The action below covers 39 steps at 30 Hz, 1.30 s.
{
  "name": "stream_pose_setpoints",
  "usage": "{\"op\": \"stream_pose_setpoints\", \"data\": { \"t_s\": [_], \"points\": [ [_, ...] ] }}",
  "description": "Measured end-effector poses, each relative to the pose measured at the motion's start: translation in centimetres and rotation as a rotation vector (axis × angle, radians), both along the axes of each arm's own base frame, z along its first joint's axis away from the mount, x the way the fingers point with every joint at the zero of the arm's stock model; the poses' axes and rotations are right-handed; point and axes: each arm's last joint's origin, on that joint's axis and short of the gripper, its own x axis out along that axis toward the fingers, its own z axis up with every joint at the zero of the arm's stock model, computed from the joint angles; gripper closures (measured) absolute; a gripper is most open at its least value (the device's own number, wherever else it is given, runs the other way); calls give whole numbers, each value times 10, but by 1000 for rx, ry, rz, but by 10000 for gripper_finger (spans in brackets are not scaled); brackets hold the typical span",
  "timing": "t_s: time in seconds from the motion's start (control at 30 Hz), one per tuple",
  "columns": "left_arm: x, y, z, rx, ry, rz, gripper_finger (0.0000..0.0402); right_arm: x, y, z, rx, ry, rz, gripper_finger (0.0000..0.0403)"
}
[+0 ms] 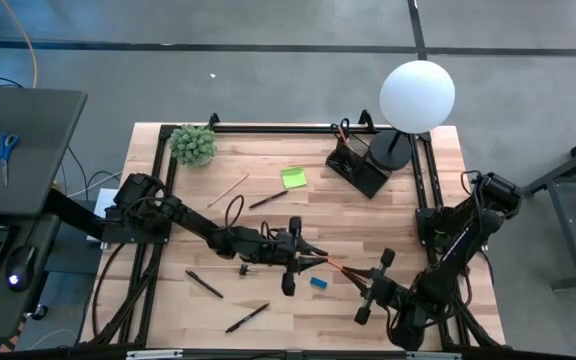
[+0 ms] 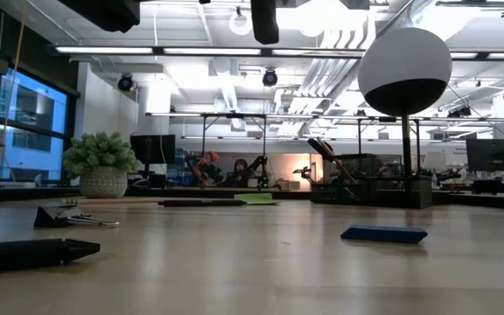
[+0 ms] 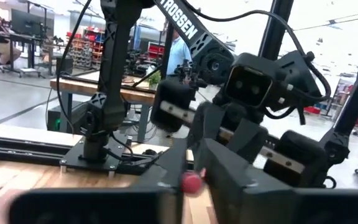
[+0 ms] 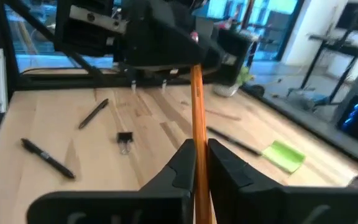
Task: Pick and place office supplies into organizer
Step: Put the yellow pencil into the black desk organizer
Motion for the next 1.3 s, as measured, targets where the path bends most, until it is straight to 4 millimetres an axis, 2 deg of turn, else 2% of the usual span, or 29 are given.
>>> {"op": "stream_pose_setpoints", "data": {
  "t_s": [0.07, 0.23, 0.37, 0.53, 0.63, 0.87, 1.3],
  "points": [
    [0, 0, 0, 2, -1, -4, 390, 3, -5, -5, 18, 29, 7, 391],
    [0, 1, -2, 19, 21, 24, 376, 9, -13, -11, 62, 49, 0, 393],
    [0, 1, -3, 35, 36, 30, 394, 14, -19, -15, 74, 60, -12, 385],
    [0, 1, -5, 50, 53, 37, 386, 27, -28, -20, 128, 123, 0, 381],
    [0, 1, -6, 65, 63, 38, 394, 35, -33, -23, 147, 146, 6, 380],
    [0, 1, -7, 71, 77, 36, 392, 50, -37, -21, 101, 156, 40, 379],
    [1, 0, -12, 88, 131, 0, 398, 58, -43, -20, 122, 180, 78, 362]
  ]
}}
